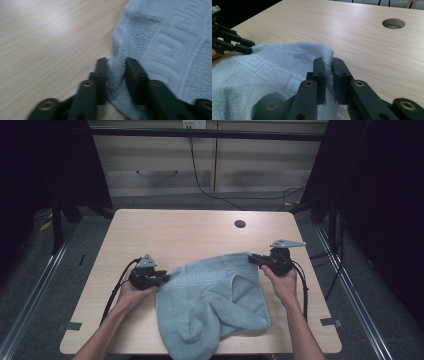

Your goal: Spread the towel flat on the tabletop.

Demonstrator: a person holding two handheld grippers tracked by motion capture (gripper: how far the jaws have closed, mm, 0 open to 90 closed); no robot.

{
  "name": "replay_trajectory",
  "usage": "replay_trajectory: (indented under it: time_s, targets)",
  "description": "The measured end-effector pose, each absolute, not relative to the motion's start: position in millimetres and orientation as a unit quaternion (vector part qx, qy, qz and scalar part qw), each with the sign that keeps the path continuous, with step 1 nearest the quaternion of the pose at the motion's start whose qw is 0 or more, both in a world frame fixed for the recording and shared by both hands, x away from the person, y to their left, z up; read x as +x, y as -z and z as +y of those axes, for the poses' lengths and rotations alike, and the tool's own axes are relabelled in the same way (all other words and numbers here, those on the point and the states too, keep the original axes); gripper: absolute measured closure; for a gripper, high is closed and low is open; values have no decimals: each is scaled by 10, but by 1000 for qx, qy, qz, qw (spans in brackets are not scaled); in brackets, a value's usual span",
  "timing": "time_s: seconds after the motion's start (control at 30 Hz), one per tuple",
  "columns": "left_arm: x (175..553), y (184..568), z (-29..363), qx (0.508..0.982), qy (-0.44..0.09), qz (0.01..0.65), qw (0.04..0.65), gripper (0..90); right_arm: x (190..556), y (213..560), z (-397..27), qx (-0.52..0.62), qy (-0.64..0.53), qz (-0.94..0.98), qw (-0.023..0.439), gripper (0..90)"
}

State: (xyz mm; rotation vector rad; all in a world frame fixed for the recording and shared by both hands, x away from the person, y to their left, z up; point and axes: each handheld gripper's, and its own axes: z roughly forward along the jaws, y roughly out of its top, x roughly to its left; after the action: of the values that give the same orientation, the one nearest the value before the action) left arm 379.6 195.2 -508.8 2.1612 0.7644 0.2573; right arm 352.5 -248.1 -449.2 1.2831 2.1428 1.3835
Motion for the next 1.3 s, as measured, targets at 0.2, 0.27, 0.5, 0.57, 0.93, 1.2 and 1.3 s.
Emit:
replay_trajectory:
  time_s: [0.2, 0.27, 0.5, 0.57, 0.93, 1.2, 1.3]
  targets:
    - [3884, 5017, 2064, 823, -74, 349, 443, 838, 3538, 4432, -2489, 447, -479, 741, 149, 839]
    - [3924, 4857, 2118, 806, -81, 357, 465, 838, 3552, 4403, -2502, 449, -479, 739, 151, 839]
    - [4108, 4192, 2247, 766, -116, 363, 518, 839, 3642, 4100, -2486, 438, -498, 727, 174, 843]
    - [4138, 4026, 2277, 755, -122, 364, 531, 839, 3675, 3954, -2478, 433, -503, 726, 179, 844]
    - [3914, 3042, 2392, 705, -153, 305, 622, 838, 3584, 2954, -2579, 382, -591, 671, 232, 848]
    - [3283, 3087, 2514, 710, -140, 258, 640, 835, 2915, 2898, -2633, 341, -623, 670, 216, 848]
    - [2983, 3426, 2591, 720, -117, 264, 631, 835, 2713, 3095, -2637, 339, -619, 680, 198, 848]
